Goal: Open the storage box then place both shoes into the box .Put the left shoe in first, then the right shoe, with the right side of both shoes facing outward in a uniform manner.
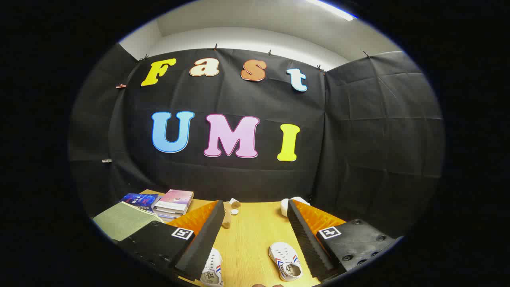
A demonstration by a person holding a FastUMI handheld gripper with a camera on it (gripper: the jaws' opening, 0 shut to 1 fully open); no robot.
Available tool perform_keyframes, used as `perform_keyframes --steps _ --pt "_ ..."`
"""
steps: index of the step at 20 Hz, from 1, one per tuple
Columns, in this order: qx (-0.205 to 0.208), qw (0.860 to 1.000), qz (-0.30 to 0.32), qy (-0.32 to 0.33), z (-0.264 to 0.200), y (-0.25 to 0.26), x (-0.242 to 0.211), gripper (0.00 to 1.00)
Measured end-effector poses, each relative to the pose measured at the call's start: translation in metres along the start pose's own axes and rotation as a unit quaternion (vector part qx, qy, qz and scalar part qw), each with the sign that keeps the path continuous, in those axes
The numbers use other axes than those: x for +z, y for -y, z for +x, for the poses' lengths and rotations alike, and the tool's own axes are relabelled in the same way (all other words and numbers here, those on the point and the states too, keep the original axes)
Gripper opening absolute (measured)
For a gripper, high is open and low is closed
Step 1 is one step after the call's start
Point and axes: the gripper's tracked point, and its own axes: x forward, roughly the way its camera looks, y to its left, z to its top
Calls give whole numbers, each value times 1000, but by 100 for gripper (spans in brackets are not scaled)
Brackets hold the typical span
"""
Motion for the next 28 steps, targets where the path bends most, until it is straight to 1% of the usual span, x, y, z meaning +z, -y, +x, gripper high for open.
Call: perform_keyframes --steps 6,16,23,25,28 --pt "-5 1000 10 -16 1 -2 -9 97" --pt "12 999 10 -41 8 -16 -22 97" --pt "64 992 57 -96 8 -48 -50 98" --pt "91 986 72 -121 8 -63 -66 98" --pt "128 972 103 -170 5 -85 -91 99"
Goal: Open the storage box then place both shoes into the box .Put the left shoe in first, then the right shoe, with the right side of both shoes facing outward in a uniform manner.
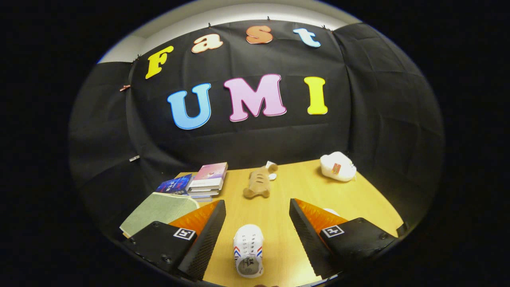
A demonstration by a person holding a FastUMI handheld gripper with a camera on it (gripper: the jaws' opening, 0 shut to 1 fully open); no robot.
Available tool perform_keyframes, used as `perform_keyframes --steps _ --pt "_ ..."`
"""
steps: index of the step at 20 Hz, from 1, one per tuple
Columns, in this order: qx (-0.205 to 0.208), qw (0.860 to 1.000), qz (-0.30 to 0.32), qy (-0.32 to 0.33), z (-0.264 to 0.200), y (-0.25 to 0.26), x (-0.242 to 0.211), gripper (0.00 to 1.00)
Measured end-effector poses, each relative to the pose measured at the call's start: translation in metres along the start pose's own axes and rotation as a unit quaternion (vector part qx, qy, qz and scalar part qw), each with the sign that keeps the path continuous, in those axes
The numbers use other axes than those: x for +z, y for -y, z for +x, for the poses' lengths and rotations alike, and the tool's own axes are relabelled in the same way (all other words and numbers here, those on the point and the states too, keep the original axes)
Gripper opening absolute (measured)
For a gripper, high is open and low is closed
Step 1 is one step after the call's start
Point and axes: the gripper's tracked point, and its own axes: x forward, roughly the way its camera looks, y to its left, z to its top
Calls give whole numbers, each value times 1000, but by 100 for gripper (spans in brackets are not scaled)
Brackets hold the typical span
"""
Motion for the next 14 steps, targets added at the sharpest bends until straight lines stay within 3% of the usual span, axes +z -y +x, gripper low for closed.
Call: perform_keyframes --steps 5,8,14 --pt "96 988 67 -98 17 -42 -47 98" --pt "177 960 112 -184 15 -79 -84 98" --pt "290 898 141 -300 7 -129 -141 98"
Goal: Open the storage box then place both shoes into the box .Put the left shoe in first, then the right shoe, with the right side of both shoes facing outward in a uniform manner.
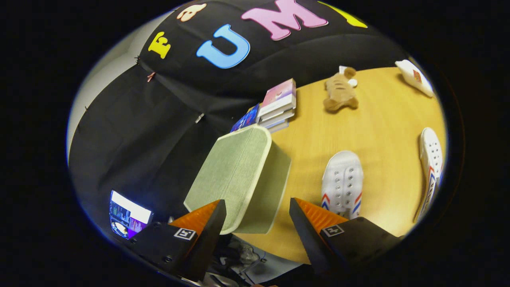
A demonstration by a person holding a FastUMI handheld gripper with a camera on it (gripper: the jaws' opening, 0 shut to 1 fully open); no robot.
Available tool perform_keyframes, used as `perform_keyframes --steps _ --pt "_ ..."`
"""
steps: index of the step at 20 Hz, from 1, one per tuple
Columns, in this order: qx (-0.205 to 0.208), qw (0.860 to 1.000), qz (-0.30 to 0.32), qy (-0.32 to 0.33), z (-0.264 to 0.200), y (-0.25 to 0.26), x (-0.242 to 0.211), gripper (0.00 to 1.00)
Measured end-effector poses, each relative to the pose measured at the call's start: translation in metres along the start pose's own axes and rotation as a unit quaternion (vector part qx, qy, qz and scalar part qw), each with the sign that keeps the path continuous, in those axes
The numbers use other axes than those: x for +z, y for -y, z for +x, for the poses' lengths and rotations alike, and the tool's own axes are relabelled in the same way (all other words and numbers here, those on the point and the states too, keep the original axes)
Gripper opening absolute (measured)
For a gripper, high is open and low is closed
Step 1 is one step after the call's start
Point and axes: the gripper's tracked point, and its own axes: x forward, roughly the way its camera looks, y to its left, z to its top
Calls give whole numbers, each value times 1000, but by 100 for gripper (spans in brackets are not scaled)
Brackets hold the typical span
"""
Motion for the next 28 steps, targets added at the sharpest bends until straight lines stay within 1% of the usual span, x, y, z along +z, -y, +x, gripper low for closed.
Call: perform_keyframes --steps 3,5,9,12,13,14,15,17,18,19,20,21,22,23,25,26,28 --pt "42 998 11 -46 17 -11 -21 98" --pt "66 995 29 -67 26 -20 -31 98" --pt "109 986 87 -89 43 -37 -37 98" --pt "142 979 105 -101 43 -52 -37 96" --pt "142 979 110 -101 46 -52 -36 89" --pt "145 977 116 -108 45 -52 -35 78" --pt "148 974 122 -120 43 -54 -39 74" --pt "146 972 135 -125 42 -54 -38 48" --pt "144 972 138 -127 40 -53 -37 48" --pt "138 972 144 -120 39 -51 -35 32" --pt "137 972 151 -119 39 -54 -31 24" --pt "145 969 157 -121 36 -62 -30 16" --pt "149 968 157 -126 36 -67 -30 12" --pt "147 970 153 -123 38 -68 -28 6" --pt "136 973 139 -127 40 -70 -28 6" --pt "129 974 139 -124 48 -75 -32 6" --pt "129 974 140 -126 42 -82 -21 5"
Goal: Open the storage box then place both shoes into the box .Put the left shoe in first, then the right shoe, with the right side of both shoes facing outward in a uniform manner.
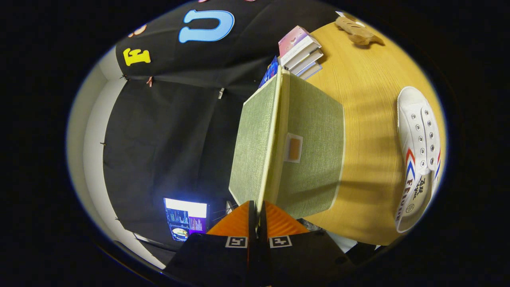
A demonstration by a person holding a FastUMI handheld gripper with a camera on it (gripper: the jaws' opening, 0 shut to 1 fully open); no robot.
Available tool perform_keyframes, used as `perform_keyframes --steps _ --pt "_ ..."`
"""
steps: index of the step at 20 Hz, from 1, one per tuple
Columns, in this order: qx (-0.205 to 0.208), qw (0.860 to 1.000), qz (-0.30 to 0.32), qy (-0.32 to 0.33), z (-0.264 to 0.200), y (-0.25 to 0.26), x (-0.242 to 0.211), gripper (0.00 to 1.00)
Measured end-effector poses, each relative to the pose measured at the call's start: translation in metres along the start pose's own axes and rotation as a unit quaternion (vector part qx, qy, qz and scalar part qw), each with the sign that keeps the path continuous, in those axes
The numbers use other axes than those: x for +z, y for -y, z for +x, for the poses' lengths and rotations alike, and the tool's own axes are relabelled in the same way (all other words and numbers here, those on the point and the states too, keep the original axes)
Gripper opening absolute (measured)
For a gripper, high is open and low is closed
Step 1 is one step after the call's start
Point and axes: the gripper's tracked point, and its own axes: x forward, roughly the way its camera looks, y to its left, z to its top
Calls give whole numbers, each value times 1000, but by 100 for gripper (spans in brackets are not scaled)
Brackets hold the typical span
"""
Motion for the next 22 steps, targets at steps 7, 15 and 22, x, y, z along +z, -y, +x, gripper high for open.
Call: perform_keyframes --steps 7,15,22 --pt "3 1000 -1 20 5 -61 18 5" --pt "29 999 -21 14 48 -173 40 5" --pt "22 999 -29 -17 145 -230 38 5"
